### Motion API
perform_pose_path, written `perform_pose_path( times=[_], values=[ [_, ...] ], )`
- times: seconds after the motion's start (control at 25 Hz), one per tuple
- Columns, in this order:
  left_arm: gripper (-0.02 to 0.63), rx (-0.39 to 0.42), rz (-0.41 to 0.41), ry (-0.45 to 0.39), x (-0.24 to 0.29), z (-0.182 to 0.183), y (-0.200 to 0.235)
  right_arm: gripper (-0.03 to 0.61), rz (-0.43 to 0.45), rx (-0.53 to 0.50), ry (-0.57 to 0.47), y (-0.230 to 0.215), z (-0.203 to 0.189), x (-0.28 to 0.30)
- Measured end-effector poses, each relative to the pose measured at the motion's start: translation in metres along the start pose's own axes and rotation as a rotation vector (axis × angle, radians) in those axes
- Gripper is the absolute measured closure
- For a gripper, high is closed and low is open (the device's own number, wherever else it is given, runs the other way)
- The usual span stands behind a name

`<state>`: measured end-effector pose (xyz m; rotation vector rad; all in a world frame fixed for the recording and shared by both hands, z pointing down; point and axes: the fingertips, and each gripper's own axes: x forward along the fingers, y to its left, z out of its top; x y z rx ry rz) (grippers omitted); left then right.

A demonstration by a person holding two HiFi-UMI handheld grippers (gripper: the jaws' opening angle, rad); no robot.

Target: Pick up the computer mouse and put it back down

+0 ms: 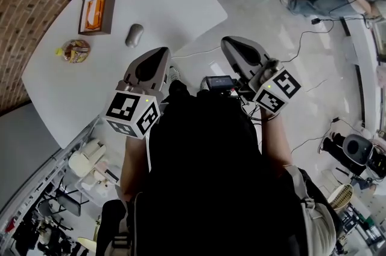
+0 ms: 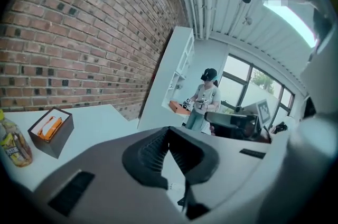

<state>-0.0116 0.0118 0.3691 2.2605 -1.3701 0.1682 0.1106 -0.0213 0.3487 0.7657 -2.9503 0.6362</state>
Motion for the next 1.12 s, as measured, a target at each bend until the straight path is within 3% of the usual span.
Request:
perform_pose_path(
  times=[1.12],
  values=[
    [0.598, -0.043, -0.074, 0.033, -0.008, 0.002, 0.013, 0.563, 0.032, -0.063, 0.035, 0.019, 0.003, 0.025]
  ],
)
